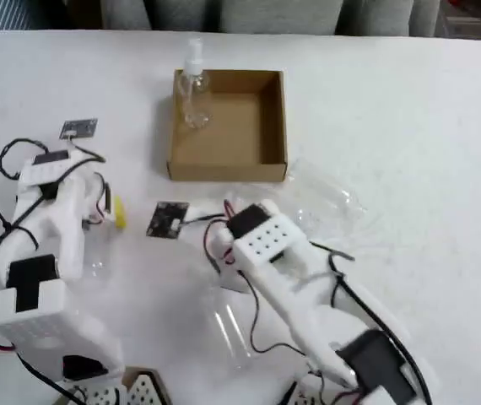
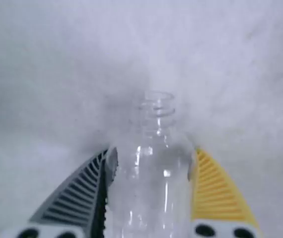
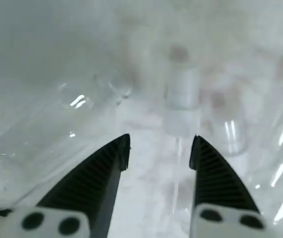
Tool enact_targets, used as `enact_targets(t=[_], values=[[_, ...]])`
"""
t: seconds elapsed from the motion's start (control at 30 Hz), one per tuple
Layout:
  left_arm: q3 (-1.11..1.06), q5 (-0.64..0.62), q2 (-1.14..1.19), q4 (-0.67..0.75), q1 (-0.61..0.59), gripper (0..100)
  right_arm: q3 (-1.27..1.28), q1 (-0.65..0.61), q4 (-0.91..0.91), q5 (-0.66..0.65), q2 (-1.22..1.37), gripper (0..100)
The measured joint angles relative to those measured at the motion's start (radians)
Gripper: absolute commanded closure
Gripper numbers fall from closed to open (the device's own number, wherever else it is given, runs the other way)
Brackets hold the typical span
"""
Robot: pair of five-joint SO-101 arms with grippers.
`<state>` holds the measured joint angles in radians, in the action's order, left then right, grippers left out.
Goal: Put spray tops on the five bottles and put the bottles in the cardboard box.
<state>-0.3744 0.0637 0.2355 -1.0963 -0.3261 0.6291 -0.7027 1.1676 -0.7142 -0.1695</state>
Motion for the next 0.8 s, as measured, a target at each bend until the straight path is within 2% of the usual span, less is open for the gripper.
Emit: enact_targets(t=[0.47, 0.53, 0.63, 0.8], values=[[0.000, 0.006, 0.000, 0.000, 0.000, 95, -0.008, -0.012, -0.170, -0.009, 0.203, 82.7], [0.000, 0.006, 0.000, 0.000, 0.000, 95, -0.011, -0.012, -0.172, -0.009, 0.204, 86.5], [0.000, 0.006, 0.000, 0.000, 0.000, 95, -0.012, -0.009, -0.181, 0.002, 0.203, 98.1], [0.000, 0.006, 0.000, 0.000, 0.000, 95, -0.011, -0.012, -0.173, 0.114, 0.163, 98.2]])
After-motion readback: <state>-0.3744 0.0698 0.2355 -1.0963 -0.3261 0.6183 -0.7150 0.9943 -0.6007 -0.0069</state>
